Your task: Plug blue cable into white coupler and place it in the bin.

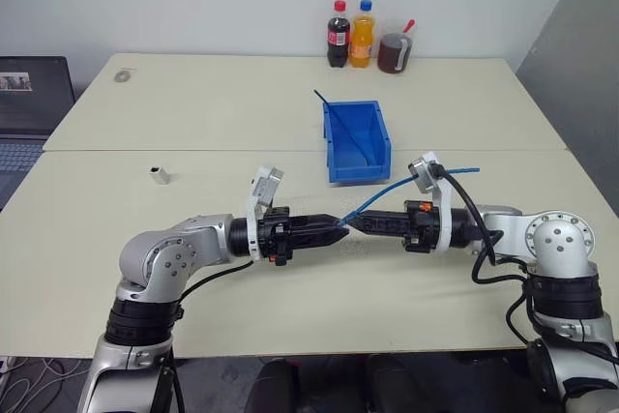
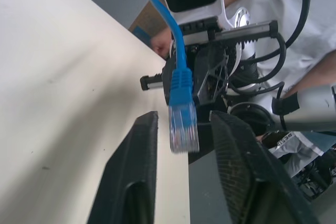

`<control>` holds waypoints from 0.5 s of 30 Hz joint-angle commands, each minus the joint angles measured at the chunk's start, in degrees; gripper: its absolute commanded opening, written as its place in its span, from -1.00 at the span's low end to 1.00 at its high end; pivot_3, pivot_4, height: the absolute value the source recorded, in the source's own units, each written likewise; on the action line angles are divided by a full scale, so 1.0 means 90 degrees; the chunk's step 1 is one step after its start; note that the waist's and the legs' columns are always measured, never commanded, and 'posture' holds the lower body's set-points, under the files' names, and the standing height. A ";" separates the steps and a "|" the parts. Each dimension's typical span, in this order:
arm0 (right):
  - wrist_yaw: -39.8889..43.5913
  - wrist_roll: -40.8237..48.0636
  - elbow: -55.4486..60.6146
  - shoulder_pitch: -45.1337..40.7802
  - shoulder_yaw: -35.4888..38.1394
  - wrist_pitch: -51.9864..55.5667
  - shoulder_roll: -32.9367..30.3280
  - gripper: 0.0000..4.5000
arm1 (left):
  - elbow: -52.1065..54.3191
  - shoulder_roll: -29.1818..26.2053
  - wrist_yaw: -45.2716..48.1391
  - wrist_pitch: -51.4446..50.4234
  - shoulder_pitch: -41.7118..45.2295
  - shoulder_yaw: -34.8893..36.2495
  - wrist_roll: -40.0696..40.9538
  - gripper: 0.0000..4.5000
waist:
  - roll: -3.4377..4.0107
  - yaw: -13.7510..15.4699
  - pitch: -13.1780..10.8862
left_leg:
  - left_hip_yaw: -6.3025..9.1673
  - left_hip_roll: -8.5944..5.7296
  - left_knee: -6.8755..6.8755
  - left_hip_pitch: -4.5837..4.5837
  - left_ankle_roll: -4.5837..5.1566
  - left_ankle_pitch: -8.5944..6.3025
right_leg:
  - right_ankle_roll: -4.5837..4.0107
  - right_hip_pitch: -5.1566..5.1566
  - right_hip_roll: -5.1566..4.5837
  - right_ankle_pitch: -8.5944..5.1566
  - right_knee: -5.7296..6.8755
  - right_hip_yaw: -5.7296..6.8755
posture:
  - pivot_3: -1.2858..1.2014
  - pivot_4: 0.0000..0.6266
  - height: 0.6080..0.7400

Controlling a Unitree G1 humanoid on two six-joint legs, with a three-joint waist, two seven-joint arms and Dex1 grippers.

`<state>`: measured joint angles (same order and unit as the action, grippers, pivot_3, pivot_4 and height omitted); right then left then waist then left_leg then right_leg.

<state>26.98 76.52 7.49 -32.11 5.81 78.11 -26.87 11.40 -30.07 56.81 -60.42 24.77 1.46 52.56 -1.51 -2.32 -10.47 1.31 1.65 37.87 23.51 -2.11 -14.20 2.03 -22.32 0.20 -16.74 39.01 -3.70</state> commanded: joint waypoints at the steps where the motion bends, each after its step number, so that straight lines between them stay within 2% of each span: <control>1: 0.0135 -0.0175 -0.0020 -0.0188 0.0114 -0.0183 -0.0116 -0.94 | 0.0344 -0.0300 0.0272 0.0146 -0.0200 0.0169 0.0140 0.14 | 0.0001 -0.0005 0.0000 | 0.0001 0.0001 -0.0001 0.0000 0.0000 0.0000 | 0.0000 0.0000 0.0000 0.0000 0.0000 0.0001 | 0.03 -0.52 1.00; 6: 0.0483 -0.0686 -0.0216 -0.0333 0.0036 -0.0495 -0.0237 -0.94 | 0.0696 -0.0592 -0.0020 0.0340 -0.0736 0.0659 0.0175 0.61 | 0.0003 -0.0001 -0.0002 | -0.0001 0.0004 -0.0004 0.0002 0.0000 0.0000 | 0.0000 -0.0004 0.0000 0.0000 -0.0003 -0.0003 | 0.03 -0.52 1.00; 8: 0.0691 -0.0922 -0.0309 -0.0384 -0.0017 -0.0661 -0.0307 -0.94 | 0.1139 -0.0527 -0.0698 0.0522 -0.1190 0.1216 0.0044 0.72 | 0.0004 0.0000 -0.0002 | -0.0001 0.0005 -0.0003 0.0004 0.0000 0.0000 | 0.0000 -0.0005 -0.0002 0.0000 -0.0004 -0.0002 | 0.03 -0.52 1.00; 9: 0.0818 -0.1053 -0.0353 -0.0408 -0.0055 -0.0754 -0.0339 -0.94 | 0.1396 -0.0463 -0.1163 0.0639 -0.1458 0.1536 -0.0084 0.91 | 0.0004 0.0002 -0.0003 | 0.0000 0.0003 -0.0003 0.0004 0.0000 -0.0001 | 0.0000 -0.0004 -0.0007 0.0000 -0.0003 -0.0002 | 0.03 -0.52 1.00; 13: 0.1192 -0.1412 -0.0467 -0.0475 -0.0182 -0.0966 -0.0348 -0.94 | 0.1857 0.0189 -0.3139 0.1428 -0.2108 0.2336 -0.1077 0.98 | 0.0003 0.0018 -0.0002 | -0.0001 0.0004 -0.0003 0.0008 -0.0001 -0.0003 | 0.0000 -0.0004 -0.0024 0.0000 -0.0007 -0.0021 | 0.03 -0.52 1.00; 15: 0.1359 -0.1594 -0.0572 -0.0537 -0.0289 -0.1060 -0.0285 -0.94 | 0.1642 0.0415 -0.4059 0.1959 -0.2363 0.2419 -0.2019 0.98 | 0.0003 0.0041 -0.0002 | 0.0007 0.0003 -0.0001 0.0009 0.0000 -0.0003 | 0.0000 -0.0004 -0.0023 0.0000 -0.0005 -0.0018 | 0.03 -0.52 1.00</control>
<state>37.10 63.03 2.02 -35.47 3.31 70.02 -29.75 25.92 -27.15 27.16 -47.30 4.62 21.25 40.75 -1.48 -1.95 -10.49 1.37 1.68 37.86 23.58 -2.12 -14.22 2.03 -22.35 0.00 -16.74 38.97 -3.87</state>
